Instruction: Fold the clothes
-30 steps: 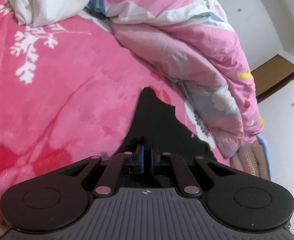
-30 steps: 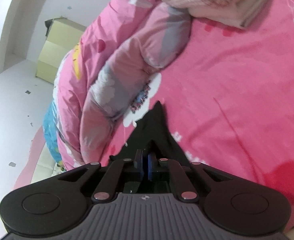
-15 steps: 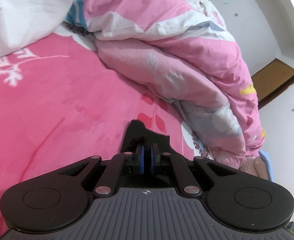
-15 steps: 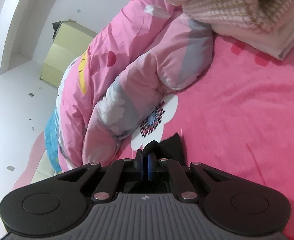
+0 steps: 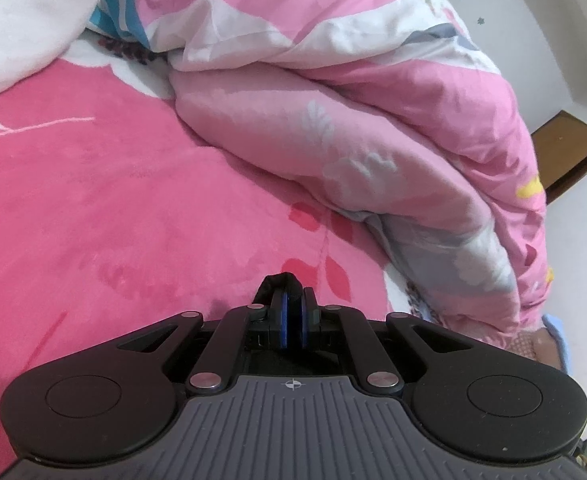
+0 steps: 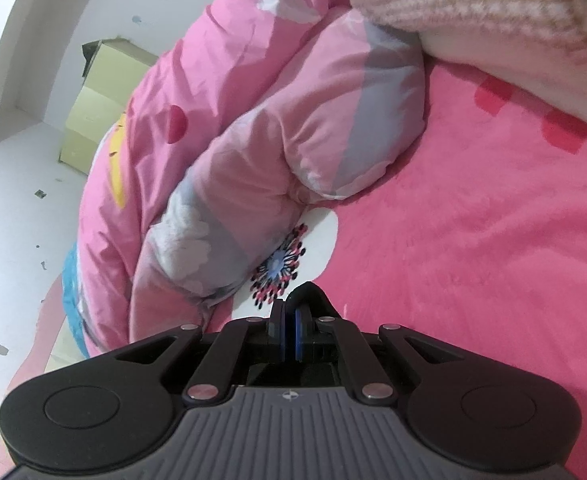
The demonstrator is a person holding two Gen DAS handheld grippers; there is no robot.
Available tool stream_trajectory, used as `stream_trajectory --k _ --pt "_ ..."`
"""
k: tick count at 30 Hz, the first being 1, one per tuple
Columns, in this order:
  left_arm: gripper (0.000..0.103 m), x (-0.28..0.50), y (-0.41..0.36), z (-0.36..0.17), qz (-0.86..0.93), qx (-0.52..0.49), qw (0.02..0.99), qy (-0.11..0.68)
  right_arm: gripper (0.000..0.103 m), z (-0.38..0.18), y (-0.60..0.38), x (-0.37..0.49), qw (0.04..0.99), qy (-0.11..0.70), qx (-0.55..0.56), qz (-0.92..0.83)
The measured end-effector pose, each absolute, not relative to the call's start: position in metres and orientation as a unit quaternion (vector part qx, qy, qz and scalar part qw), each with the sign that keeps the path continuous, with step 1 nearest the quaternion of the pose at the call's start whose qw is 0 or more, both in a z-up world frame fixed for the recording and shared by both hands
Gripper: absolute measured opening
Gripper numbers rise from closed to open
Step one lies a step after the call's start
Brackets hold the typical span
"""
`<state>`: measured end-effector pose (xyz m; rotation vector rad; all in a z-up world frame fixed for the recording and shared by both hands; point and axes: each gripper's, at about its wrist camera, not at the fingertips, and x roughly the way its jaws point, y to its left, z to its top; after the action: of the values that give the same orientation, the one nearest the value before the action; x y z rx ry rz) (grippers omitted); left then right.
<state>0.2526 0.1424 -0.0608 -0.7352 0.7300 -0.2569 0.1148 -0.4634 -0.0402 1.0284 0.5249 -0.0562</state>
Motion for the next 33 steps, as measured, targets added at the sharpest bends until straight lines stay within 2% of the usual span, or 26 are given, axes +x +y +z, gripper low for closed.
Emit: stream_trajectory --k 7,14,15,16,17,18,19,21,27,33 --pt "0.006 0.274 0.151 -0.087 -0.124 -0.373 0.845 0.363 0.004 -0.08 -0.473 0.149 0.816 0.277 0.507 -0.032" --pt "0.01 0.282 0.17 -0.107 -0.149 -0.465 0.802 0.344 0.009 -0.132 -0.503 0.159 0.725 0.252 0.641 0.01" --pt "0.012 0.282 0.172 -0.109 -0.152 -0.48 0.793 0.341 0.011 -0.135 -0.505 0.157 0.717 0.242 0.654 0.016" --pt "0.018 0.282 0.175 -0.113 -0.156 -0.5 0.783 0.336 0.017 -0.138 -0.506 0.155 0.709 0.23 0.667 0.021" --pt "0.022 0.282 0.177 -0.116 -0.159 -0.519 0.772 0.331 0.028 -0.139 -0.508 0.153 0.702 0.217 0.677 0.023" --pt "0.032 0.281 0.181 -0.119 -0.159 -0.539 0.761 0.324 0.033 -0.14 -0.51 0.15 0.697 0.204 0.687 0.023" --pt "0.035 0.28 0.185 -0.123 -0.156 -0.559 0.751 0.314 0.038 -0.14 -0.512 0.147 0.692 0.19 0.696 0.022" --pt "0.035 0.279 0.192 -0.128 -0.153 -0.591 0.732 0.301 0.039 -0.138 -0.514 0.142 0.688 0.18 0.703 0.009" --pt "0.036 0.276 0.191 -0.118 -0.13 -0.552 0.765 0.305 0.04 -0.107 -0.503 0.127 0.733 0.186 0.654 -0.021" --pt "0.037 0.275 0.175 -0.1 -0.109 -0.446 0.823 0.334 0.04 -0.035 -0.439 0.149 0.853 0.256 0.454 0.025"
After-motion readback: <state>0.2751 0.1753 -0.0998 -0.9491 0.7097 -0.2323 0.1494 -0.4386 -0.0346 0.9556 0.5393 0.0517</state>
